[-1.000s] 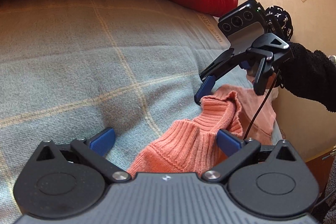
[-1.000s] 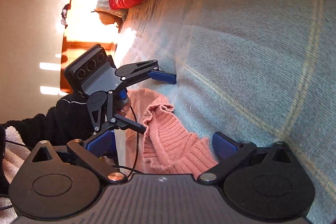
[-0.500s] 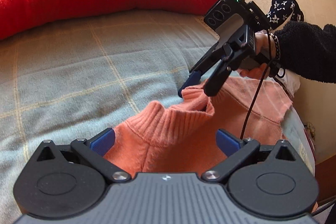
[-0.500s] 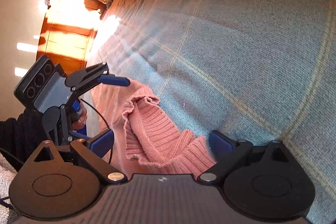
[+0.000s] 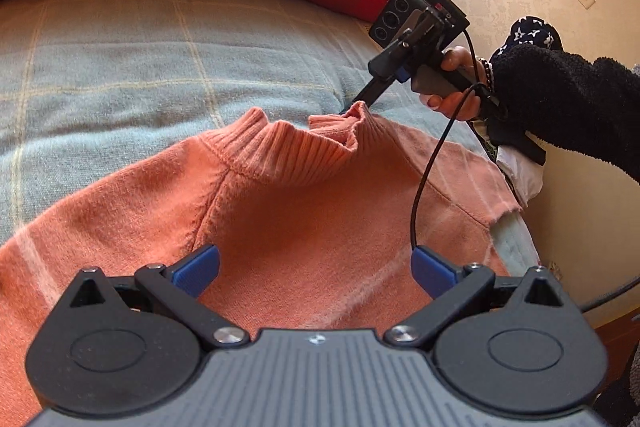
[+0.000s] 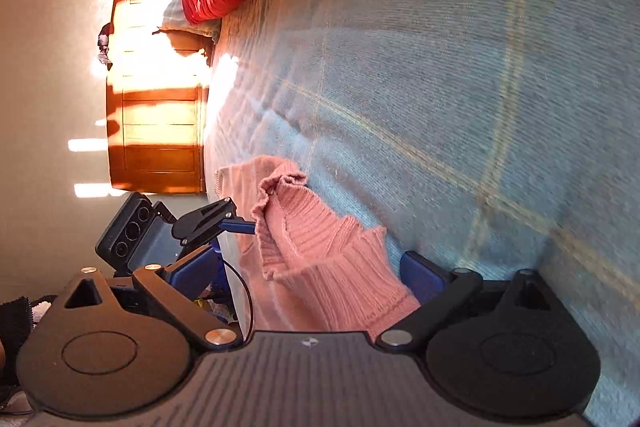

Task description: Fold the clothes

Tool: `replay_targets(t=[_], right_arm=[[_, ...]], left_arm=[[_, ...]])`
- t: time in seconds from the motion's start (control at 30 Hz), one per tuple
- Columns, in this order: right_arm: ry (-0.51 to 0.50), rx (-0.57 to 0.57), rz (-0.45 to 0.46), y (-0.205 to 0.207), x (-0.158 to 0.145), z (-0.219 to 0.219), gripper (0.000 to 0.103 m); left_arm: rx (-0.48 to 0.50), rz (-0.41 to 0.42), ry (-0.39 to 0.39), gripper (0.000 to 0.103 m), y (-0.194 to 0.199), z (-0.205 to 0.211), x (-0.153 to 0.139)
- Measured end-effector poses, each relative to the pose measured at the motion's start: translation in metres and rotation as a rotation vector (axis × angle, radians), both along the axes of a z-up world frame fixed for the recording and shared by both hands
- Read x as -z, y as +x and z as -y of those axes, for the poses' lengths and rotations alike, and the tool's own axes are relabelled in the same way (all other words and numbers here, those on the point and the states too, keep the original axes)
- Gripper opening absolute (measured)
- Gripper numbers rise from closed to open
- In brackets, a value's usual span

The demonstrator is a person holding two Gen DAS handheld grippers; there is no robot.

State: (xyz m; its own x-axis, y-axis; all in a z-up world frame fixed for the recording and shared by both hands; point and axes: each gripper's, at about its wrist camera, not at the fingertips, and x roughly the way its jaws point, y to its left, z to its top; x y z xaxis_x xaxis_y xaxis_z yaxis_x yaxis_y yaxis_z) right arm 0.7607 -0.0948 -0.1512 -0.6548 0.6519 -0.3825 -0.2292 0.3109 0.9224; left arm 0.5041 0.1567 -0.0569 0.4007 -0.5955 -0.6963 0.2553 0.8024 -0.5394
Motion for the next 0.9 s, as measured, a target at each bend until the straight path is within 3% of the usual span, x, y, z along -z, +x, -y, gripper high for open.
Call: replay_targets(t=[0.13,0.2,0.23,0.33,0.47,0.57,0.67,0.73,0.9], right_arm=[[-0.005,-0.119,0.012,0.002,-0.003,-0.024,0.101],[-0.027,-0.149,0.009,0.009,-0.004,-0.013,0.093],[-0.045,-0.149,0.005,0.013,-0.003,-0.002,0.087],[-0.071,-0.109,-0.025,0.026,0.000,0.035,0.087],[-0.051,-0.057,-0.058,0.031,0.004,0.053,0.087],[-0.042,-0.061,-0.057,0.031,0.001,0.058,0.087],[-0.020,0.008,-0.095,0.030,0.002,0.069,0.087],[0.032,0.023,-0.122,0.027,0.000,0.066,0.101],[0.134,0.003,-0.162,0.016,0.001,0.036,0.103]], left_arm=[[-0.009,-0.021,-0.022,0.101,0.007,0.007,0.007],[0.001,-0.026,-0.017,0.101,0.009,0.010,0.008],[0.003,-0.027,-0.016,0.101,0.009,0.010,0.010],[0.003,-0.040,-0.024,0.101,0.010,0.010,0.015],[0.003,-0.051,-0.032,0.101,0.013,0.010,0.022],[0.012,-0.054,-0.040,0.101,0.015,0.009,0.023],[0.011,-0.057,-0.057,0.101,0.016,0.006,0.026],[0.009,-0.058,-0.063,0.101,0.017,0.005,0.027],[0.003,-0.059,-0.071,0.101,0.020,0.005,0.029]])
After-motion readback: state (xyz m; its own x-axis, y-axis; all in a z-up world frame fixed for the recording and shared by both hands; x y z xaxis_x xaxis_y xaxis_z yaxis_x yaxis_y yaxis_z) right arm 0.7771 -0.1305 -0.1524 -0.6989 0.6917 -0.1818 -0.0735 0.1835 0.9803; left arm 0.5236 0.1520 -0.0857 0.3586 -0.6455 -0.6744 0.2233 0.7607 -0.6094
